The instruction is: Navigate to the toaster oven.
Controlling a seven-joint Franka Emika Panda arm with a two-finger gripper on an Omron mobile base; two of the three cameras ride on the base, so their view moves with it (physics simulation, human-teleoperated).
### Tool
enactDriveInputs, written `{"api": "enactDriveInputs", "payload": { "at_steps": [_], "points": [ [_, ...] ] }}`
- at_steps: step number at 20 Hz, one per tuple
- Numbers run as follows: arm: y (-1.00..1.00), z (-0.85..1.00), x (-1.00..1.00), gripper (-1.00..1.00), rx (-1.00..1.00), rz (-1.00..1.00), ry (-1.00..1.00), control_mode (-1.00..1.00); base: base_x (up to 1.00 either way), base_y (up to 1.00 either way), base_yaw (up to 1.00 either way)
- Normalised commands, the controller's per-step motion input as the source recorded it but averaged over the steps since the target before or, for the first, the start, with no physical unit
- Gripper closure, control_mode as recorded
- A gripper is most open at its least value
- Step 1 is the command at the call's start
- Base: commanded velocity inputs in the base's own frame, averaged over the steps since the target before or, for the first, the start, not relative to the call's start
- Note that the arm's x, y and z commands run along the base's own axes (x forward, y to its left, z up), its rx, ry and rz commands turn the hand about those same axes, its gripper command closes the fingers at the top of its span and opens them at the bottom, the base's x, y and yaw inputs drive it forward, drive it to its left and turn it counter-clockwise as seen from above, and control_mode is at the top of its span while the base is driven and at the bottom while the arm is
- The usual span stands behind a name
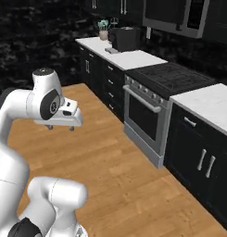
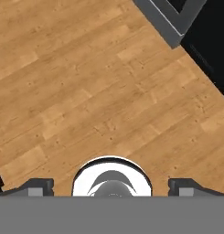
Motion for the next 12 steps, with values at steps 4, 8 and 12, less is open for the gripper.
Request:
{"api": "enactDriveInputs", "payload": {
  "at_steps": [4,8,12],
  "points": [
    [0.00,0.00,0.00,-1.00,0.00,0.00,0.00,1.00,0.48,-0.15,-0.61],
    [0.00,0.00,0.00,-1.00,0.00,0.00,0.00,1.00,0.47,-0.19,-0.61],
    [0.00,0.00,0.00,-1.00,0.00,0.00,0.00,1.00,0.49,-0.18,-0.60]
  ]
}}
